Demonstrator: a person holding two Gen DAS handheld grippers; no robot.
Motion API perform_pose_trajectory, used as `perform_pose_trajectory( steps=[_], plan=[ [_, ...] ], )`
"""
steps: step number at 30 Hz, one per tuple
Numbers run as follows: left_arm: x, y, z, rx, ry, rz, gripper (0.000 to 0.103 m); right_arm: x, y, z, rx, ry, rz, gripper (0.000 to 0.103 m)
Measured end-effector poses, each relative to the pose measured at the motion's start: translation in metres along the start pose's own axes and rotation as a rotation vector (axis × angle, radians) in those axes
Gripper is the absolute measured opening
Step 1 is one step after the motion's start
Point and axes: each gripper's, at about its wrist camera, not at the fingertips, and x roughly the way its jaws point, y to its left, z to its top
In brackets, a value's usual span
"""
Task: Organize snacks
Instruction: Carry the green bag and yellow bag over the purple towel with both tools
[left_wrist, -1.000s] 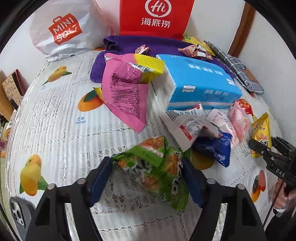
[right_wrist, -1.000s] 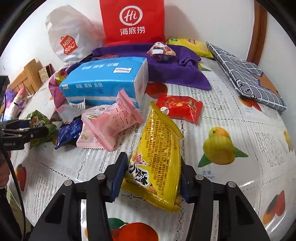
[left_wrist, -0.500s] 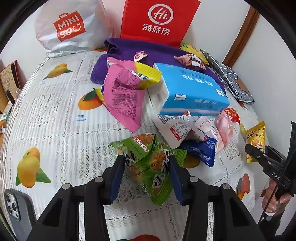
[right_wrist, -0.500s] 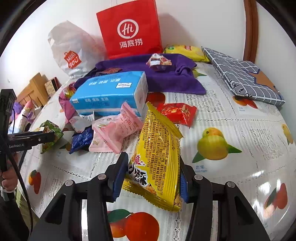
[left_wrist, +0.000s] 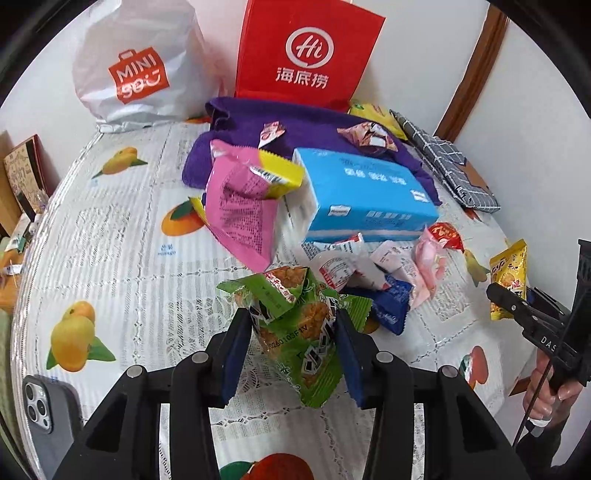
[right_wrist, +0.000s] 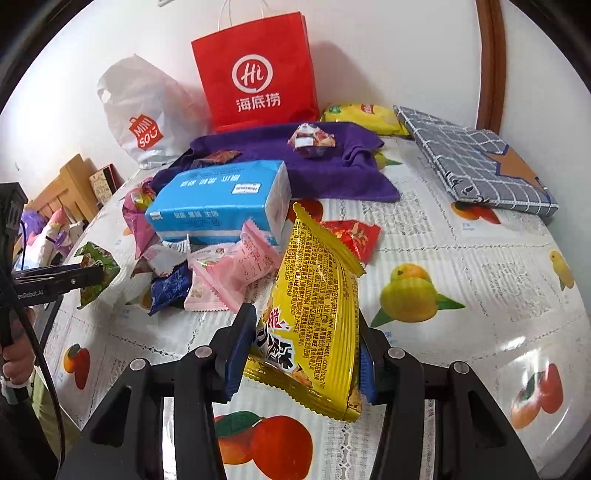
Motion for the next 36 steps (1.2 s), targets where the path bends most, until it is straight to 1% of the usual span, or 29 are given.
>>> perform_pose_trajectory(
  steps=[3,7,11,16,23,27,30,32,36],
  plan=[
    [-0.007,-0.002,0.001,-0.001,-0.015,-0.004,0.043,-0.006,-0.001,0.004,0.003,-0.016,-0.002,0.049],
    [-0.017,-0.008,0.006,0.001,-0.033,-0.028,0.043,-0.013,0.0,0.013,0.0,-0.032,-0.003,0.049],
    [-0.023,-0.017,0.017,0.007,-0.049,-0.04,0.043,-0.018,0.006,0.026,-0.018,-0.043,-0.023,0.049],
    [-0.029,-0.028,0.035,0.019,-0.074,-0.064,0.043,-0.024,0.013,0.05,-0.033,-0.076,-0.021,0.049],
    [-0.037,-0.038,0.076,0.022,-0.126,-0.057,0.043,-0.026,0.021,0.102,-0.053,-0.145,0.009,0.049],
    [-0.037,-0.038,0.104,0.021,-0.153,-0.032,0.043,-0.02,0.021,0.132,-0.038,-0.174,0.033,0.049],
    [-0.035,-0.036,0.12,0.01,-0.161,-0.037,0.043,-0.011,0.024,0.152,-0.057,-0.18,0.049,0.049],
    [-0.033,-0.035,0.131,0.006,-0.168,-0.032,0.043,-0.003,0.028,0.165,-0.074,-0.185,0.038,0.049],
    [-0.021,-0.03,0.155,-0.008,-0.159,-0.016,0.043,0.021,0.032,0.184,-0.089,-0.14,0.047,0.049]
  ],
)
